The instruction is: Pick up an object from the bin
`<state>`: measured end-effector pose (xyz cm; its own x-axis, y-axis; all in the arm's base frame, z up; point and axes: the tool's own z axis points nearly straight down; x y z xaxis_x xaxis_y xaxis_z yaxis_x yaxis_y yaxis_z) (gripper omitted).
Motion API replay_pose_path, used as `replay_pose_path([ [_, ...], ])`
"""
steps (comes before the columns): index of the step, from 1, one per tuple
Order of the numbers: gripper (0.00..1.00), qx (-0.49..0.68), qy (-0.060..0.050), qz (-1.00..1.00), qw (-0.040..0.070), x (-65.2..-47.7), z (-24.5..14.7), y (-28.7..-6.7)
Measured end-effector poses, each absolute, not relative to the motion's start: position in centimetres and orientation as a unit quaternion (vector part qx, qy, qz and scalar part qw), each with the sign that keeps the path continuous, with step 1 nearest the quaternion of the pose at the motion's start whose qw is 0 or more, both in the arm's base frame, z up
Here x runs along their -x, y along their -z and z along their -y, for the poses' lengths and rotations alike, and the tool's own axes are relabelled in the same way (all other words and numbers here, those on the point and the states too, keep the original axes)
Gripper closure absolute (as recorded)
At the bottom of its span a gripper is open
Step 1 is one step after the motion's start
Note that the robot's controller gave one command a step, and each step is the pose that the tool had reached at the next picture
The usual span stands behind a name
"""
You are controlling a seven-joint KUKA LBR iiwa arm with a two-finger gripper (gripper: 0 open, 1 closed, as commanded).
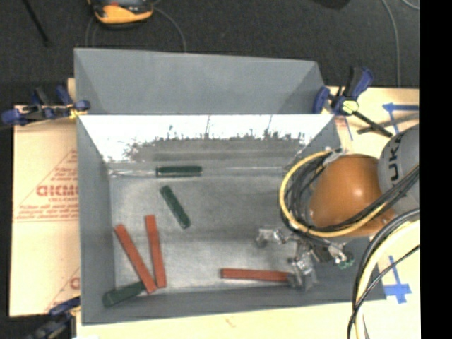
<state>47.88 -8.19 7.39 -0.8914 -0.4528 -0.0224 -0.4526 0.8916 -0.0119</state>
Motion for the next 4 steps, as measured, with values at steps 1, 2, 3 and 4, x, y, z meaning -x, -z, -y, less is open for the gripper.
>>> replay_pose_path([
  [1,0.00,0.223,0.004,-0.975,0.011,-47.9,7.8,-7.4],
  [2,0.00,0.228,0.002,-0.974,0.007,-48.3,6.8,-7.2],
  [3,1.00,0.340,0.002,-0.941,0.003,-47.5,5.4,-7.3],
  [4,1.00,0.340,0.002,-0.940,0.003,-47.5,5.4,-7.3],
])
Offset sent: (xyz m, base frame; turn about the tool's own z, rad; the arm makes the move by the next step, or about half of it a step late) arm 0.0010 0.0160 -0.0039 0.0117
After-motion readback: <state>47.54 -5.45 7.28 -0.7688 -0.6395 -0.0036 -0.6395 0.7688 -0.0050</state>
